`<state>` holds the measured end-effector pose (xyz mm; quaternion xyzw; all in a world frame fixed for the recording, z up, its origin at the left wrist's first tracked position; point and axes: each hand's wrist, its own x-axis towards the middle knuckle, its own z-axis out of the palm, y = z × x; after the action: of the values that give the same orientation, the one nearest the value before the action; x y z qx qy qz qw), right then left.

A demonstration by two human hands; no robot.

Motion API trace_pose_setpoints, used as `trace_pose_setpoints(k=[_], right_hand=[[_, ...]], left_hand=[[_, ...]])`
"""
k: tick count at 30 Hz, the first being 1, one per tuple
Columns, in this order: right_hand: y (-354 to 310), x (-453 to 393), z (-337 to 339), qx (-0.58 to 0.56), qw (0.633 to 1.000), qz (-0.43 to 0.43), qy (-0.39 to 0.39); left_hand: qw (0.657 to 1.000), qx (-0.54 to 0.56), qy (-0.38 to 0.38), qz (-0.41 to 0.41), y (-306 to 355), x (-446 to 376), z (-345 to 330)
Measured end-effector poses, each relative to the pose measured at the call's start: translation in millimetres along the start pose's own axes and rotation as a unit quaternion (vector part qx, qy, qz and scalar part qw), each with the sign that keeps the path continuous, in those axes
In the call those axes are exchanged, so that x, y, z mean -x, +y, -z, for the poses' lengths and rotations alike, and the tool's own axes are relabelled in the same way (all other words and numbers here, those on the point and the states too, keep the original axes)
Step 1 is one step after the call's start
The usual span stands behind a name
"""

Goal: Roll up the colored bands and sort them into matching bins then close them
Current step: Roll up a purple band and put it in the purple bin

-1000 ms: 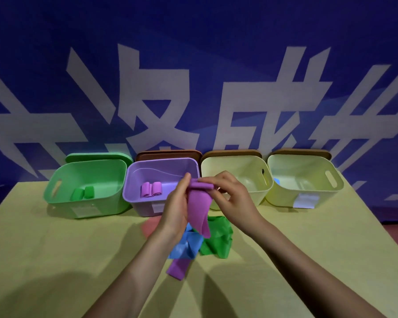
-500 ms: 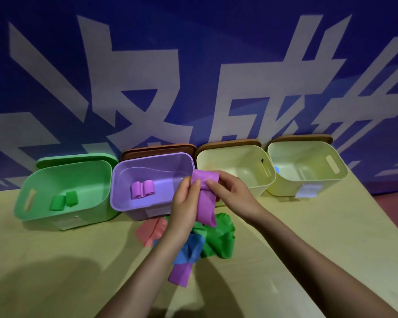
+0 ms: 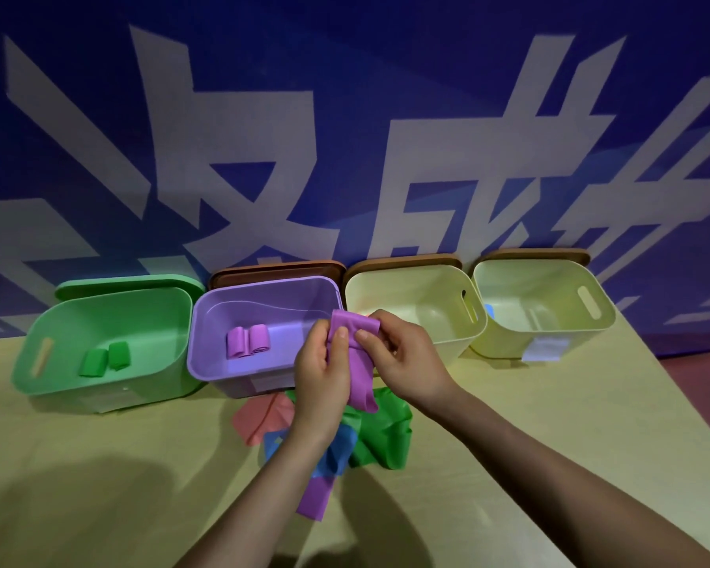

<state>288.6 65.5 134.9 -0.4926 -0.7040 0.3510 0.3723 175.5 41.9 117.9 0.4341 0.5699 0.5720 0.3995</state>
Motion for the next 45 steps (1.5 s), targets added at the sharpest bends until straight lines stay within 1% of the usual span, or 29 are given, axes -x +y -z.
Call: trace_pose_setpoints(k=[2,5,7,9,11,12,17,19,21,23,25,27,30,32,36,37,38,39,41,42,43,45], right_hand=[[-3,1,2,-0.007,1.000,0.002,0.005],[-9,4,9,-0.068,0.997,-0.019,-0.013],[-15,6,13,-0.114,0.993,-0.029,-0.006],[-21,10,17,-0.151,0.988,-0.033,0.010],[-27,14,20,-0.181,0.983,-0.029,0.014],[-30,17,22,-0.193,0.981,-0.024,0.009],[-38,41,20,-0.214,0.977,0.007,-0.012],[-38,53,13,-0.202,0.979,0.029,-0.003],[-35,63,6,-0.150,0.986,0.068,0.015],[-35,72,0,-0.062,0.988,0.137,0.022],[-35,77,-4,0.012,0.976,0.216,0.014],[-35,80,-8,0.058,0.964,0.260,-0.005],[-34,83,-7,0.065,0.960,0.269,-0.031],[-35,86,-3,0.042,0.964,0.257,-0.048],[-29,92,8,0.025,0.970,0.222,-0.097],[-28,94,10,0.007,0.974,0.198,-0.108],[-28,95,12,-0.032,0.980,0.157,-0.116],[-31,96,14,-0.090,0.984,0.098,-0.121],[-36,95,15,-0.219,0.968,-0.014,-0.125],[-37,93,16,-0.258,0.957,-0.051,-0.125],[-37,92,15,-0.280,0.949,-0.074,-0.124],[-37,89,13,-0.298,0.943,-0.089,-0.119]], left_hand=[[0.999,0.039,0.007,0.037,3,4,1],[0.990,0.103,0.012,0.097,12,12,3],[0.985,0.129,0.017,0.112,20,19,5],[0.984,0.135,-0.011,0.118,27,27,5],[0.984,0.121,-0.043,0.127,32,36,5],[0.985,0.107,-0.046,0.124,35,41,6],[0.997,0.001,0.008,0.076,38,63,15],[0.998,-0.015,0.022,0.060,41,72,22],[0.997,-0.038,0.044,0.058,48,82,27],[0.994,-0.039,0.079,0.067,55,91,33],[0.992,-0.035,0.097,0.079,59,99,41],[0.990,-0.057,0.096,0.081,60,104,50],[0.996,-0.049,0.063,0.051,64,112,55],[0.998,-0.029,0.037,0.049,66,117,53],[0.994,0.051,0.054,0.078,61,120,45],[0.992,0.071,0.058,0.085,60,120,42],[0.991,0.085,0.059,0.090,58,120,40],[0.989,0.098,0.059,0.095,57,120,37],[0.987,0.116,0.048,0.097,57,117,32],[0.988,0.113,0.039,0.097,57,115,30],[0.990,0.104,0.028,0.094,56,113,28],[0.994,0.069,0.012,0.078,53,108,26]])
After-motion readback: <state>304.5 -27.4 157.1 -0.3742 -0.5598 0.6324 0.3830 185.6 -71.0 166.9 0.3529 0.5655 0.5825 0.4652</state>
